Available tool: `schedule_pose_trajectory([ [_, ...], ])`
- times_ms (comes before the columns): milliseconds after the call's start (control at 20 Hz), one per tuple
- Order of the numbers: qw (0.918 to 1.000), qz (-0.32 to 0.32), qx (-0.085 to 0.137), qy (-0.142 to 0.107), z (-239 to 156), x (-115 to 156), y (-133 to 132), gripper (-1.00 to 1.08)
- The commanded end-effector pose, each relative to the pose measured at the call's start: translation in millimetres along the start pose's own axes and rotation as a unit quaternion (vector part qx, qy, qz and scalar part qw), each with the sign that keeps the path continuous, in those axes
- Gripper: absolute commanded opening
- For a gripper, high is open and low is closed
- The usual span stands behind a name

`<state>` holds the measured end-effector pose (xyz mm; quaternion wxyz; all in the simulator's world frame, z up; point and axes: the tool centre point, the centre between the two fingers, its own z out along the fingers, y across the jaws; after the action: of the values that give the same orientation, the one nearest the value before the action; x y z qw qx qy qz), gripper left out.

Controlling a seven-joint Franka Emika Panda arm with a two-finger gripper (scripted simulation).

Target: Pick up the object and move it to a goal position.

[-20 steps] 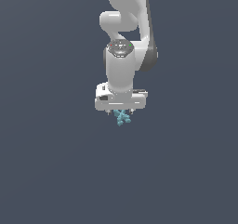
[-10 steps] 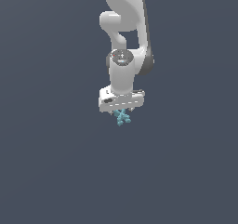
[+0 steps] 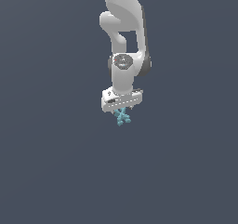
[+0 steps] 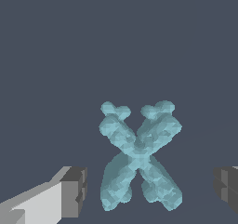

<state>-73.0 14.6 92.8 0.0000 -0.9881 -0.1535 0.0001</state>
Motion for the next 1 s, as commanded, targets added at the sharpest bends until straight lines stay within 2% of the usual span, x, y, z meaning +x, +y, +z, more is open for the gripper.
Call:
schedule_pose_trajectory([
  [0, 1.0000, -0.006, 0.000, 0.000, 2.4, -2.6, -1.2, 1.00],
  [300, 1.0000, -0.004, 0.000, 0.000, 7.2, -2.2, -1.1, 1.00],
  [950, 1.0000, -0.006, 0.000, 0.000, 52.5, -3.3, -1.5, 1.00],
])
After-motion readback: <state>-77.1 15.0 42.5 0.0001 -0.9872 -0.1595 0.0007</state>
